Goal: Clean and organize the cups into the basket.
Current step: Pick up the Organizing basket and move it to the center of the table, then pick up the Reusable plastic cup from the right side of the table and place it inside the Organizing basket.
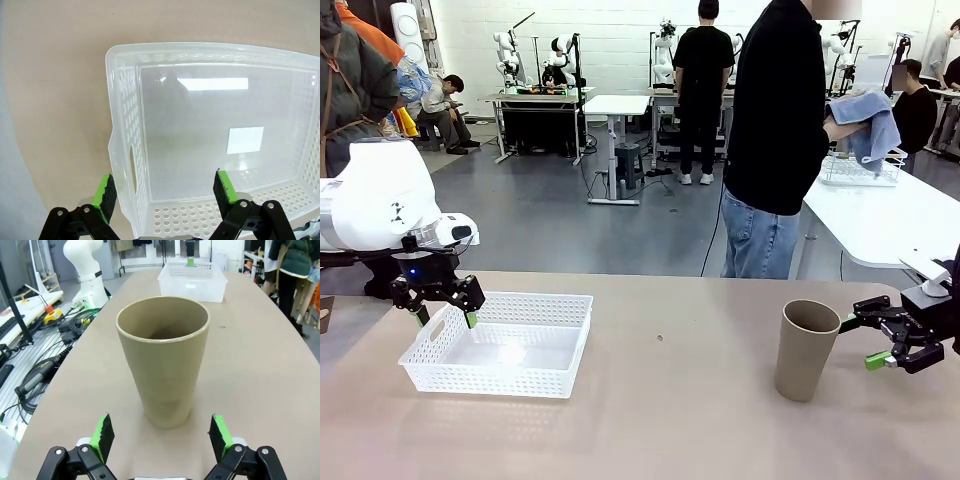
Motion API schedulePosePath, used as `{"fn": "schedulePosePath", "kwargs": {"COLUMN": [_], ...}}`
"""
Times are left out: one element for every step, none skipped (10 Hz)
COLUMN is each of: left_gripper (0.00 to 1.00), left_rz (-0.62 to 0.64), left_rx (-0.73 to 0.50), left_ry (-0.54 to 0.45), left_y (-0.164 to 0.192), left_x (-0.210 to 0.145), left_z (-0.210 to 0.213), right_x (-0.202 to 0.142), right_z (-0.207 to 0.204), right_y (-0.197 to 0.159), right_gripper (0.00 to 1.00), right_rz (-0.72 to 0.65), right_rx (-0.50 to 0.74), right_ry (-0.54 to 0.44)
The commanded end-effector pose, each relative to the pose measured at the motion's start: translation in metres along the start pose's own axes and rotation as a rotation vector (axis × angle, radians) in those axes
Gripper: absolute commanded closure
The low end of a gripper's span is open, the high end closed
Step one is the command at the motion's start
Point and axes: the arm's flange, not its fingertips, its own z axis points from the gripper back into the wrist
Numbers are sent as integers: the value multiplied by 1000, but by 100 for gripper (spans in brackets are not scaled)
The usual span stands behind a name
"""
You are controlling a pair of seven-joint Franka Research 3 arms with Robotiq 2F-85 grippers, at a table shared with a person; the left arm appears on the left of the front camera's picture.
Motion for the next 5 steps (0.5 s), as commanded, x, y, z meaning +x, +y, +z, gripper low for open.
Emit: {"fn": "schedulePosePath", "kwargs": {"left_gripper": [0, 0, 0, 0, 0], "left_rz": [-2, -2, -2, 0, -6], "left_rx": [2, 2, 2, 0, 32], "left_ry": [-1, -1, -1, 0, 15], "left_y": [0, 0, 0, 0, 4], "left_x": [0, 0, 0, 0, -5], "left_z": [0, 0, 0, 0, -3], "right_x": [1, 1, 1, 0, -5], "right_z": [0, 0, 0, 0, -13], "right_y": [1, 1, 1, 0, -8], "right_gripper": [0, 0, 0, 0, 0], "right_rz": [9, 9, 9, 3, -23], "right_rx": [10, 10, 10, 3, 39], "right_ry": [0, 0, 0, 2, 7]}}
